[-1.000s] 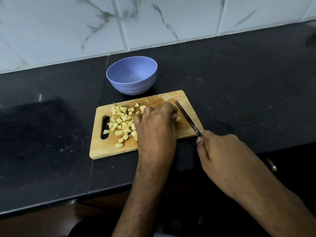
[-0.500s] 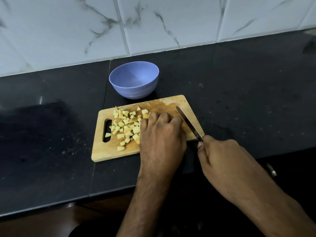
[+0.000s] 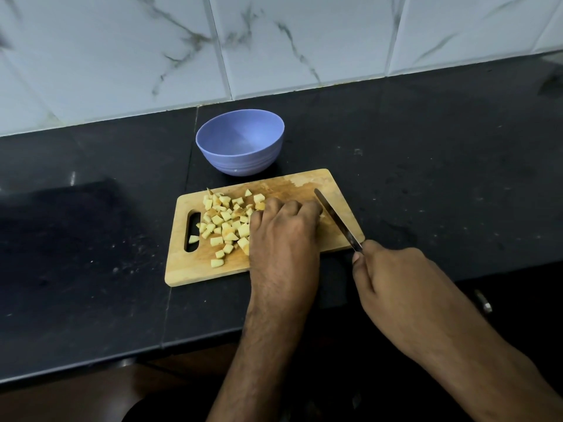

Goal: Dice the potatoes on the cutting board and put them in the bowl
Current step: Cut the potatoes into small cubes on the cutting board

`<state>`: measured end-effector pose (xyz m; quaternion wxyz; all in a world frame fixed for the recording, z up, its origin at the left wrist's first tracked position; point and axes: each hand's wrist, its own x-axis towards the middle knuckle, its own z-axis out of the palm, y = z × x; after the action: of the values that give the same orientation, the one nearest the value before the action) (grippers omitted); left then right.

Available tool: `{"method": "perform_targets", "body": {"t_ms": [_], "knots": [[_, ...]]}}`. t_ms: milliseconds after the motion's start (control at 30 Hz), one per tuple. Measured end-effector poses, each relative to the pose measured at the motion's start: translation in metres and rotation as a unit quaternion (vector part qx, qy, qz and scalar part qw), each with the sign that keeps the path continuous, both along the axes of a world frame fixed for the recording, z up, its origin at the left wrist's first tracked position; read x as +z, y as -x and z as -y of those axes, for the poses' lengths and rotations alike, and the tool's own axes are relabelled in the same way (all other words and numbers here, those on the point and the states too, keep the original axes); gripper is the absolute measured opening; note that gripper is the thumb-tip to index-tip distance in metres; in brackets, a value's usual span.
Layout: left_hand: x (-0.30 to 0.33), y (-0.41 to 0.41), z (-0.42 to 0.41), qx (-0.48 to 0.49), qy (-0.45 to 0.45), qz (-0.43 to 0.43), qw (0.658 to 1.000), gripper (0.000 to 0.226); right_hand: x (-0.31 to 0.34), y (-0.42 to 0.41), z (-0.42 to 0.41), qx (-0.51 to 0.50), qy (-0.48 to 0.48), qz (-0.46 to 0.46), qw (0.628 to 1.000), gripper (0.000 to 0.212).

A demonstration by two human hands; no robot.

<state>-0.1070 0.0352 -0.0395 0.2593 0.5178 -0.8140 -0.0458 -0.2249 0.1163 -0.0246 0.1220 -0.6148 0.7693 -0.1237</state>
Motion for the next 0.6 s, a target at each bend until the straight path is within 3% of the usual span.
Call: {"method": "perform_targets", "body": {"t_ms": [367, 600], "knots": [[-0.008, -0.006, 0.007, -0.001, -0.004, -0.114, 0.994, 0.013, 0.002, -0.002, -0.011, -0.01, 0.021, 0.018, 1.0, 0.029], [-0.008, -0.007, 0.007, -0.002, -0.008, -0.131, 0.991, 0.011, 0.004, -0.01, -0.017, -0.01, 0.015, -0.006, 1.0, 0.028]]}}
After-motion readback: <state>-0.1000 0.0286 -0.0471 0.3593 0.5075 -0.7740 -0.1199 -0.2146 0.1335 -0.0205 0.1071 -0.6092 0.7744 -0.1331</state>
